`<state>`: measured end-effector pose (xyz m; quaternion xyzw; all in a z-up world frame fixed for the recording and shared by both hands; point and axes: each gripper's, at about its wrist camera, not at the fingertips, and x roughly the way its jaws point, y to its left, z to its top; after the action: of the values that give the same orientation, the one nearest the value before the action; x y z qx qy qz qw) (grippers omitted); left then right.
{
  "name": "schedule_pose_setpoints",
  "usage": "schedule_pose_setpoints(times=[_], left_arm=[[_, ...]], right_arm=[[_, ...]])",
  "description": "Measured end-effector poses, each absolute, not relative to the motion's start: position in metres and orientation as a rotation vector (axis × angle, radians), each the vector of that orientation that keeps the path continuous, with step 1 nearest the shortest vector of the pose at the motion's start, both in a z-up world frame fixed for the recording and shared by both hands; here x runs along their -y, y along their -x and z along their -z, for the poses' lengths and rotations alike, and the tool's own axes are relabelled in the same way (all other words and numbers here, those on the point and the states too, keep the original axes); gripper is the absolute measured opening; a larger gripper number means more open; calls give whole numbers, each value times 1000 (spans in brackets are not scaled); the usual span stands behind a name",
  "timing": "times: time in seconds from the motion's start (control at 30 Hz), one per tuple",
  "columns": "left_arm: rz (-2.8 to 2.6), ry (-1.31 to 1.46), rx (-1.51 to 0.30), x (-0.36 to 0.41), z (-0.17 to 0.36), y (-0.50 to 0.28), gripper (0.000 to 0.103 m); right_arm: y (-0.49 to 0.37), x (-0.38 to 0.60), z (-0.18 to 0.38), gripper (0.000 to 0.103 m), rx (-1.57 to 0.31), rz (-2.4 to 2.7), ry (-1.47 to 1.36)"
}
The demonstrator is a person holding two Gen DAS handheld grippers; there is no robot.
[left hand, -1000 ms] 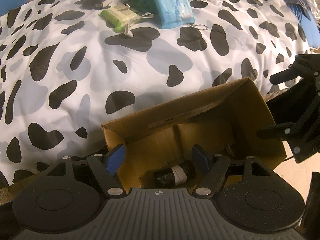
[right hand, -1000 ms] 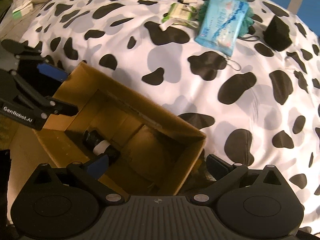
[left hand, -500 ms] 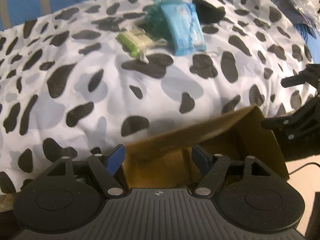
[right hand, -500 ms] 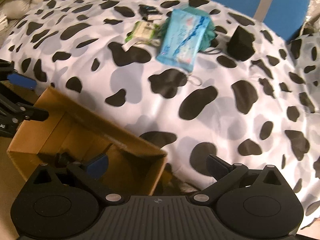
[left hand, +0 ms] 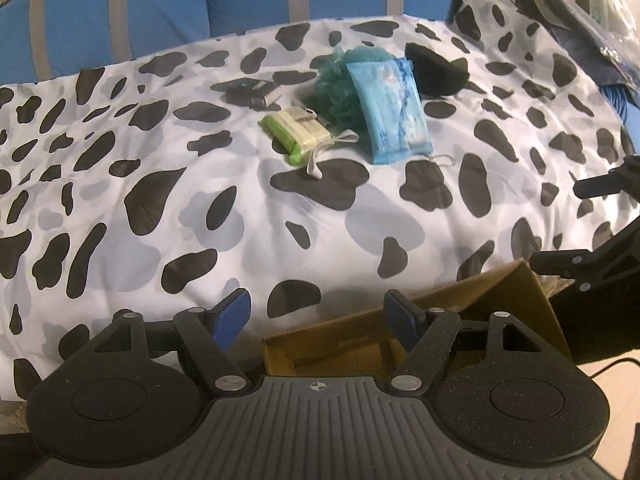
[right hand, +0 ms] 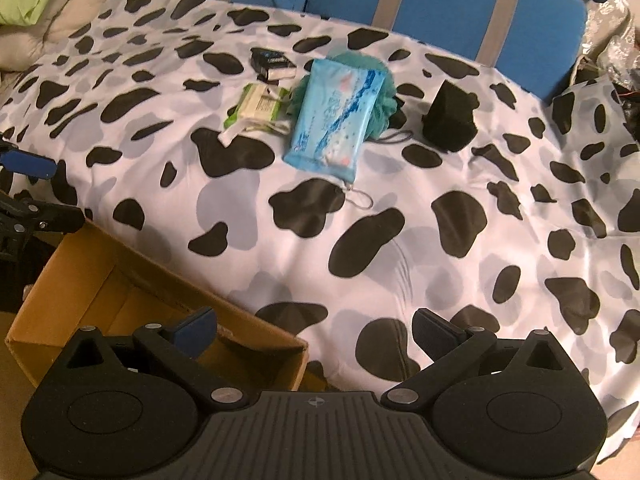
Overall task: Organize soft objects
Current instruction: 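Move both open tools back toward the remaining items on the bedspread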
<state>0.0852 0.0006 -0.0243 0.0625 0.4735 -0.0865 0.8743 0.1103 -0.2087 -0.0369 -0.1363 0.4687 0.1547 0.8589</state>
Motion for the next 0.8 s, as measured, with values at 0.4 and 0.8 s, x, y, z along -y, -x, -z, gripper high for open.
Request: schedule_pose_setpoints(times=[0.4, 0.8], left_arm=[[170, -146, -923, 2, 14, -87, 73], [195, -161, -855, 5, 4, -105, 73]], right_arm=[[-113, 201, 26, 103, -853, -313, 351], [-133, 208, 14, 103, -779, -312, 254]])
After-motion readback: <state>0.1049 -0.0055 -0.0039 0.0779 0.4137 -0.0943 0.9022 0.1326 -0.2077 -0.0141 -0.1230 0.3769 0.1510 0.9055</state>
